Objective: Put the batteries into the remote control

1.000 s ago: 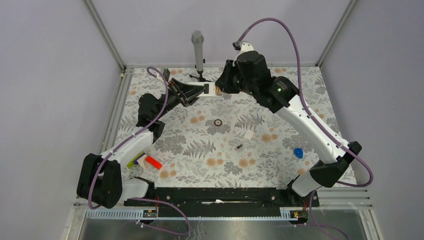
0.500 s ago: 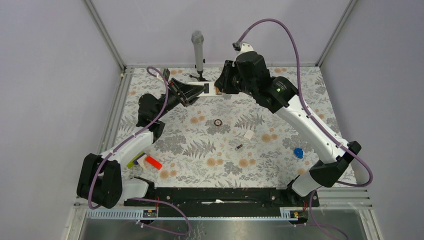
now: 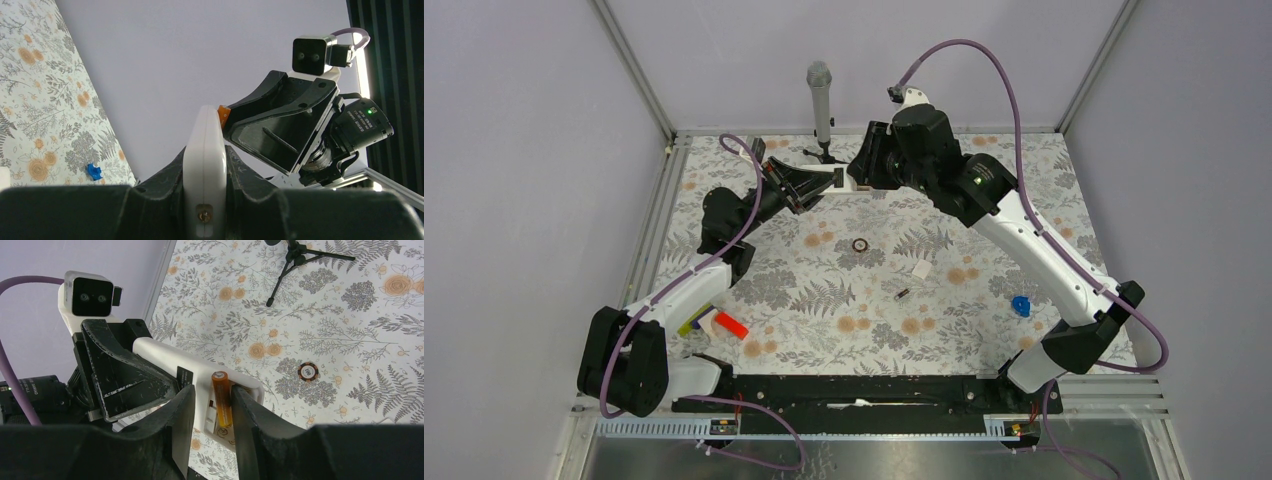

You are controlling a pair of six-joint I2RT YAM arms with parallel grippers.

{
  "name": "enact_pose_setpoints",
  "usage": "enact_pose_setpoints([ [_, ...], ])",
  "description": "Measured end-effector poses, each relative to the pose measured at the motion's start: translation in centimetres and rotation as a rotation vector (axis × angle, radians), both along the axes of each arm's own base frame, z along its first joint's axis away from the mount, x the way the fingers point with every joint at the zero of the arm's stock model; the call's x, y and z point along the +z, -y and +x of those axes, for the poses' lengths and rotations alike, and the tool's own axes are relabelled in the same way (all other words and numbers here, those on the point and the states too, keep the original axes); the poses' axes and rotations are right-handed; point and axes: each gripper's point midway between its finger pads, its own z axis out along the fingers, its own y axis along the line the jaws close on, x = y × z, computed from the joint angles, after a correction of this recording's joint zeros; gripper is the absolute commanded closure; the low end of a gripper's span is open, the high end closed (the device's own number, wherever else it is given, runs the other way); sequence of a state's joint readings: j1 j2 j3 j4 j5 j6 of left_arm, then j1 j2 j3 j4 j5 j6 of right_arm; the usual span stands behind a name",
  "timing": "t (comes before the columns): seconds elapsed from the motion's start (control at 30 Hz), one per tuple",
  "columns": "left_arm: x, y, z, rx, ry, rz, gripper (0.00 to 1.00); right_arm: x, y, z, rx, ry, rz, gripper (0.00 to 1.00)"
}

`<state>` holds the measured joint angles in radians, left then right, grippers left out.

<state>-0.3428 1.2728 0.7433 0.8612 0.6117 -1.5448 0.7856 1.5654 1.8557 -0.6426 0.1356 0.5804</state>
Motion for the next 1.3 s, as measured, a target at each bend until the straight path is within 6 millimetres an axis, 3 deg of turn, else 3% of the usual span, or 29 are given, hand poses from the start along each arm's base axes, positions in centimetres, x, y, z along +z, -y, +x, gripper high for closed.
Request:
enact_pose_setpoints([
  [0.2,0.0,0.0,0.1,0.008,-0.002,-0.003,1.00,-0.1,0.4,0.3,-0.034,0.001,-0.005,0.72],
  [0.5,0.0,0.0,0.2,0.013,-0.005,-0.005,1.00,-0.2,0.7,0.6,-0.072,-0.010,0.002,0.75],
  [0.87,0.0,0.0,0.2,0.014,-0.010,-0.006,1.00,0.1,0.6,0.5,-0.085,-0.021,0.030,0.58],
  [1.3,0.0,0.0,0.2,0.014,-0.010,-0.009,1.00,1.4,1.5,0.2,-0.102,-0.007,0.051,0.46],
])
